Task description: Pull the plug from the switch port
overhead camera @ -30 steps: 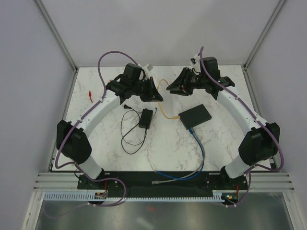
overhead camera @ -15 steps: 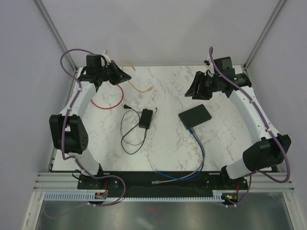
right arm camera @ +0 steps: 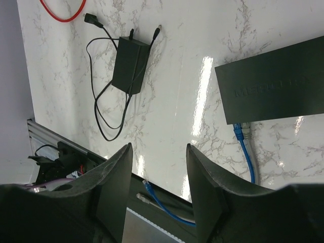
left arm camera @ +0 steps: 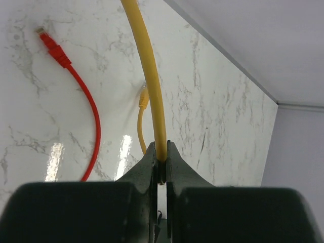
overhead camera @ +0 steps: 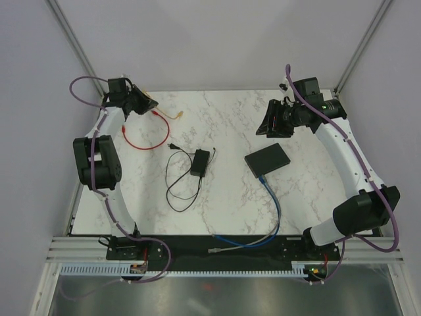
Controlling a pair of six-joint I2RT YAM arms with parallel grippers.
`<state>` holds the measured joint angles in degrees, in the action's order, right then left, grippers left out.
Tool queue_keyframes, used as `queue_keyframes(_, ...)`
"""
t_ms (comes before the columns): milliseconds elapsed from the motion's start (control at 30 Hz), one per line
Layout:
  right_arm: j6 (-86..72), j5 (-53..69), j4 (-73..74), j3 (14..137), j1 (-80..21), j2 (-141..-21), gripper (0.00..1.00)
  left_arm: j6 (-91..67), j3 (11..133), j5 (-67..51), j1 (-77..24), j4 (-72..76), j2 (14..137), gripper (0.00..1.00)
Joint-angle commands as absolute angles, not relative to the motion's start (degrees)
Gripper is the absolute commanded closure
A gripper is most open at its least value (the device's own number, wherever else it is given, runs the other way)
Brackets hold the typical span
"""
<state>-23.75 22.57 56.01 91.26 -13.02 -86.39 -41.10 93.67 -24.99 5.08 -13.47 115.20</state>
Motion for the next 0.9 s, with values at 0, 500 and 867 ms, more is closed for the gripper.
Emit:
queue_keyframes(0,-22.2,21.9,56.6,93.9,-13.1,-85.3,0.46,-43.2,91.8,-13.0,5.6,-10.9,112.9,0.98)
queue_keyframes(500,-22.3,22.4,56.5,93.0,-13.1,-86.9,0.45,-57.6,78.1,5.4,4.2,-9.9,108.4,0.98)
queue_keyframes(867,-22.2,23.3,56.1,92.2,-13.0,-87.7,0.45,-59.6,69.0,6.4,3.2,-9.8,104.8,0.98)
